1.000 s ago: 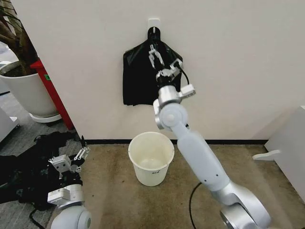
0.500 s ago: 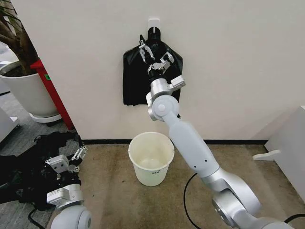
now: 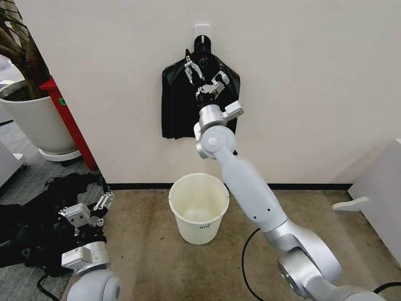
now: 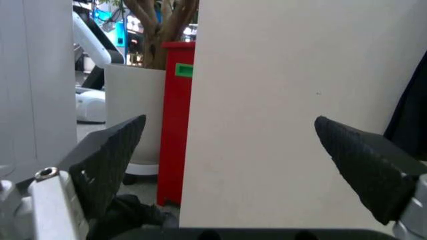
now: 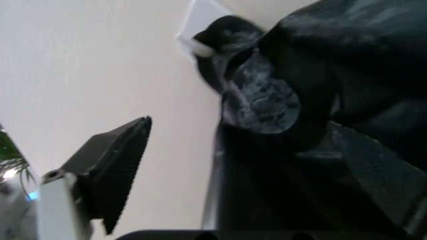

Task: Place the garbage bag over the trash bin.

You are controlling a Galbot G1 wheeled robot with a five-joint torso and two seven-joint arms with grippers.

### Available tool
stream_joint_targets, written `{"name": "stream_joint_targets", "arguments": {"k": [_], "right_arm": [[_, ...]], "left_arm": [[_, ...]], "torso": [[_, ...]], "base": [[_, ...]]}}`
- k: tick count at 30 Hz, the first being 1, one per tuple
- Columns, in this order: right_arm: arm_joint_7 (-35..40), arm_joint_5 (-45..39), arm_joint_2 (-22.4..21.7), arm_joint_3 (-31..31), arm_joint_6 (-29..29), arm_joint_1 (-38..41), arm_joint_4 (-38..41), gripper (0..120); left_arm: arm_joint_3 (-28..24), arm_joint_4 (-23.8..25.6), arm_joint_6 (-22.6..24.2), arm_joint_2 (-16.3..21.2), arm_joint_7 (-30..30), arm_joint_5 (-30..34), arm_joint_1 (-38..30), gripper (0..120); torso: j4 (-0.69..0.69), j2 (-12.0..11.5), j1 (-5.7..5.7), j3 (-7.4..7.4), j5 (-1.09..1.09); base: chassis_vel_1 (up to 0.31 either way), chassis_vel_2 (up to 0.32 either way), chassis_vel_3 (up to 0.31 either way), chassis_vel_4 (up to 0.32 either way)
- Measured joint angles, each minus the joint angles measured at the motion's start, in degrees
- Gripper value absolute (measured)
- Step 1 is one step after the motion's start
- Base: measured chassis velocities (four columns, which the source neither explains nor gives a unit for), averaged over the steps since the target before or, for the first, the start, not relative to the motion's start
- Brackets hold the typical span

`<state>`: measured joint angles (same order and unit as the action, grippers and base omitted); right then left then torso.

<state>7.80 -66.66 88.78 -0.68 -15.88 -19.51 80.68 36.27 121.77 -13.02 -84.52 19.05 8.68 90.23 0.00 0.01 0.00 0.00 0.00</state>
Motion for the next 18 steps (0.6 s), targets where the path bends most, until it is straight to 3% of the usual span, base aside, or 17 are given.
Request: {"name": "stream_joint_targets", "arguments": {"k": [11,18], "right_arm": [[-1.7,0.0,-0.3,1.2,-0.2,0.9,-2.0,64],[-2.8,0.3,-0.4,1.2,-0.4,0.7,-0.9,36]], "left_arm": [[0.1,-0.2,-0.4,0.1,0.2,-0.4,0.2,100],[-0.1,-1.1,-0.9,0.0,0.4,-1.1,0.2,100]], "torso": [[0.0,0.0,0.0,0.0,0.0],[0.0,0.0,0.0,0.0,0.0]], "base": [[0.0,0.0,0.0,0.0],[0.0,0.0,0.0,0.0]]}}
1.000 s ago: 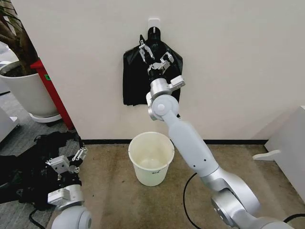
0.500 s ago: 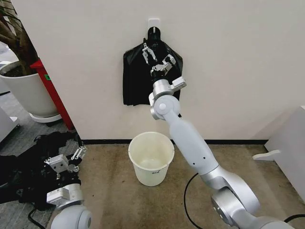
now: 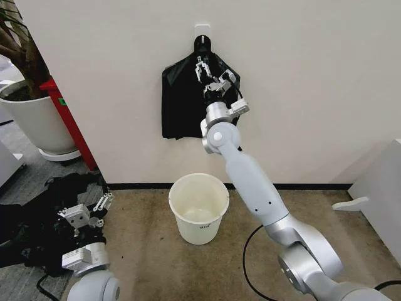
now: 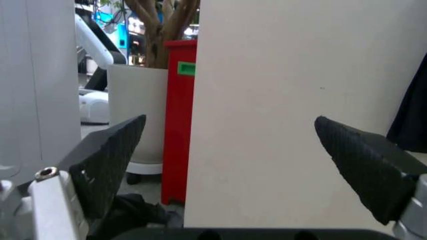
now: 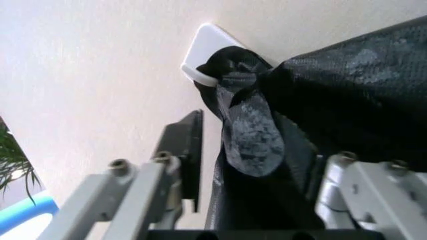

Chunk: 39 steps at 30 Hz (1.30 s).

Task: Place the garbage bag over the trash bin.

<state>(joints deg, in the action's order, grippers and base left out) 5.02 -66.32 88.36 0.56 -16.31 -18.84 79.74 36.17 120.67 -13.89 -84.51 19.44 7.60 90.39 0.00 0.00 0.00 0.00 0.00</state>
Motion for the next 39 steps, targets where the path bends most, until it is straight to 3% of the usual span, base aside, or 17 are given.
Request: {"name": "stream_joint_targets", "arguments": {"k": [1,7,11,17,27,39], "right_arm": [[0.0,0.0,0.0,0.0,0.0,0.0,0.0,36],[-1.5,1.5,-1.0,-0.2,-0.1,-0.8,-0.2,9],[-1.6,1.6,-1.2,-0.2,-0.2,-1.0,-0.2,0],[-2.1,2.0,-2.5,-1.4,-0.7,-2.9,1.3,0],[-4.9,5.3,-8.4,-7.4,-1.6,-15.2,10.3,0],[-6.1,7.7,-8.3,-7.6,-2.1,-20.7,12.9,0]], "left_arm": [[0.0,0.0,0.0,0.0,0.0,0.0,0.0,100],[-0.2,-0.1,-0.4,0.0,0.3,-0.5,0.0,100],[-0.2,-0.1,-0.6,0.0,0.3,-0.7,0.1,100],[-0.2,-0.1,-0.8,0.1,0.5,-0.8,0.3,100],[0.5,0.2,-0.8,0.6,1.4,-0.8,0.9,100],[0.6,1.3,-0.6,0.6,2.1,-1.8,2.5,100]], "torso": [[0.0,0.0,0.0,0.0,0.0],[-0.01,0.0,0.0,0.0,0.0],[0.0,0.0,0.0,0.0,0.0],[0.0,0.0,0.0,0.0,0.0],[-0.01,0.0,0.0,0.0,0.0],[0.0,0.0,0.0,0.0,-0.01]], "base": [[0.0,0.0,0.0,0.0],[0.0,0.0,0.0,0.0],[0.0,0.0,0.0,0.0],[0.0,0.0,0.0,0.0],[0.0,0.0,0.0,0.0],[0.0,0.0,0.0,0.0]]}}
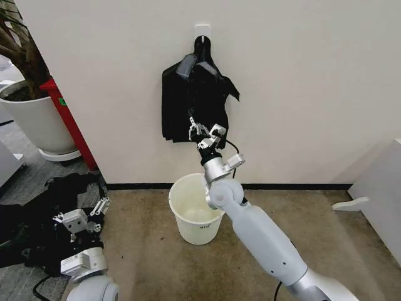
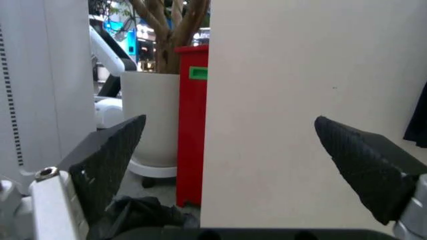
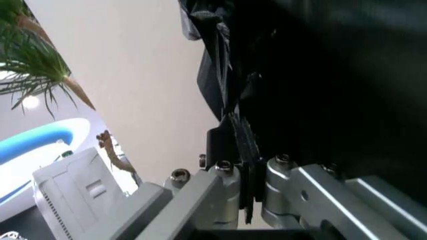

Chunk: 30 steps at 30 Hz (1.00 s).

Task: Place the garbage bag over the trash bin.

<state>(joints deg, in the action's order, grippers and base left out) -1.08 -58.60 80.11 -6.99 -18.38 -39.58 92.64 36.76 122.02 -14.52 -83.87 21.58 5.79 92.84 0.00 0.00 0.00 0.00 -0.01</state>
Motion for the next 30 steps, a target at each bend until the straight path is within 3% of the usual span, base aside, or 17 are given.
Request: {"name": "stream_joint_targets", "arguments": {"k": [16,30], "right_arm": [[-5.3,4.3,-1.9,-0.4,-1.5,-8.0,1.0,0],[-11.2,8.5,-0.8,-0.2,-3.7,-13.1,-1.1,0]], "left_arm": [[-0.5,0.3,0.3,0.4,0.2,0.0,0.2,100],[-0.4,-0.3,0.7,1.8,0.4,0.8,-0.3,100]], "torso": [[0.0,0.0,0.0,0.0,0.01],[0.0,0.0,0.0,0.0,-0.01]], "base": [[0.0,0.0,0.0,0.0],[0.0,0.0,0.0,0.0]]}}
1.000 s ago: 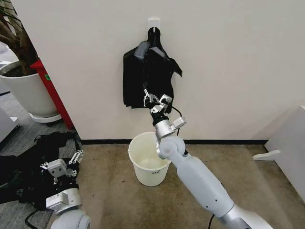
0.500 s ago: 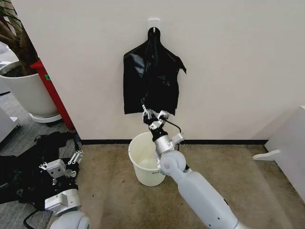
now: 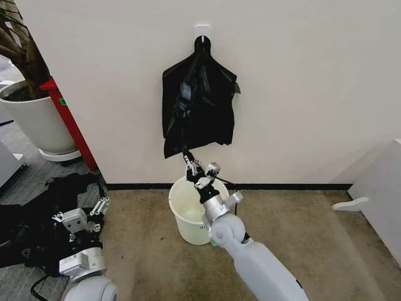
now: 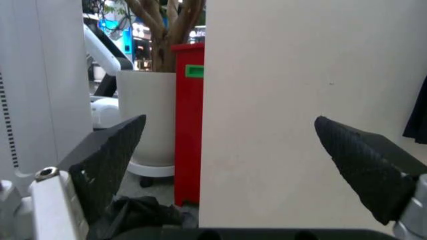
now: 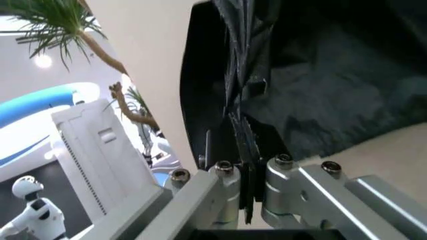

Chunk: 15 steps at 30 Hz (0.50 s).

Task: Place the garbage bag over the trash bin.

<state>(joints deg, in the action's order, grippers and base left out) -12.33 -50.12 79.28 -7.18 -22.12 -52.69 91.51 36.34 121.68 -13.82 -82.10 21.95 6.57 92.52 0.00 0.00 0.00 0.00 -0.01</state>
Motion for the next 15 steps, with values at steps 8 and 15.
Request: {"name": "stream_joint_targets", "arguments": {"k": [8,15], "right_arm": [[-3.4,1.5,-0.2,0.0,-1.2,-2.2,-1.5,0],[-5.6,4.3,-0.5,0.5,-2.6,-3.2,-3.2,0]], "left_arm": [[0.1,-0.5,0.1,0.4,0.1,0.7,-0.5,100],[0.0,-0.9,0.1,0.3,0.2,0.7,-0.9,100]], "torso": [[0.0,0.0,0.0,0.0,0.01],[0.0,0.0,0.0,0.0,0.02]], "base": [[0.0,0.0,0.0,0.0],[0.0,0.0,0.0,0.0]]}}
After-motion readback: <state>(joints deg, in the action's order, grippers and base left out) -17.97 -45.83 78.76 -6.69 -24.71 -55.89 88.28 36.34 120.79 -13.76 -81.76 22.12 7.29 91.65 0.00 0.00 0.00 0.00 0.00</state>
